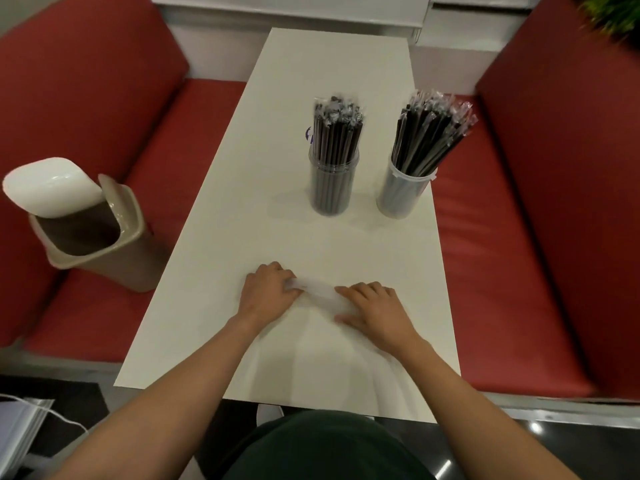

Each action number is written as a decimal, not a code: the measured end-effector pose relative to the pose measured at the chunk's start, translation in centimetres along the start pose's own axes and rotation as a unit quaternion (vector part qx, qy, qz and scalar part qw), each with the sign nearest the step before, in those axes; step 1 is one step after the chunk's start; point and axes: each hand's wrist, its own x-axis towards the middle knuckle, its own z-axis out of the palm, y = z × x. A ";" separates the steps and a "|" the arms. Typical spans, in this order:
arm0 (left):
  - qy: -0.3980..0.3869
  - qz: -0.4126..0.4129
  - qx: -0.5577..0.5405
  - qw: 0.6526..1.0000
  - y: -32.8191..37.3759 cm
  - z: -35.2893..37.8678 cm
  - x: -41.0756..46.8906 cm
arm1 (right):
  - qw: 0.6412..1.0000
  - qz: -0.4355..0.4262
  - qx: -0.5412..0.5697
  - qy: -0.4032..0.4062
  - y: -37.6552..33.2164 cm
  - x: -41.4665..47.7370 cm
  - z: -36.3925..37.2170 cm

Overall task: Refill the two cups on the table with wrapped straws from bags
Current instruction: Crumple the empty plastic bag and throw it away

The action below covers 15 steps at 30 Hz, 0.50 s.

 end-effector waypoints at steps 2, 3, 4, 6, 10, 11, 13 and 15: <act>0.034 -0.018 -0.078 0.996 -0.3 0.0 0.0 | 0.984 0.032 0.162 0.073 -0.1 1.0 -0.7; 0.044 -0.024 -0.096 0.994 -0.1 -0.1 -0.1 | 0.959 0.050 0.265 0.089 -0.4 1.5 -1.2; 0.055 -0.031 -0.100 0.993 0.2 -0.2 -0.1 | 0.923 0.072 0.363 0.104 -1.1 1.9 -1.9; 0.050 -0.045 -0.113 0.991 1.5 -0.9 -0.3 | 0.835 0.130 0.511 0.156 -2.7 2.7 -3.3; 0.022 -0.069 -0.346 0.935 5.2 -3.1 -2.6 | 0.737 0.250 0.586 0.225 -5.4 4.8 -4.7; 0.028 -0.083 -0.414 0.906 6.4 -3.4 -3.3 | 0.754 0.242 0.572 0.215 -6.2 5.1 -5.0; 0.054 -0.125 -0.555 0.821 8.6 -3.4 -4.4 | 0.817 0.184 0.516 0.179 -7.9 5.1 -5.0; 0.132 -0.191 -0.620 0.749 10.5 -3.0 -4.5 | 0.841 0.112 0.518 0.109 -9.7 4.5 -4.3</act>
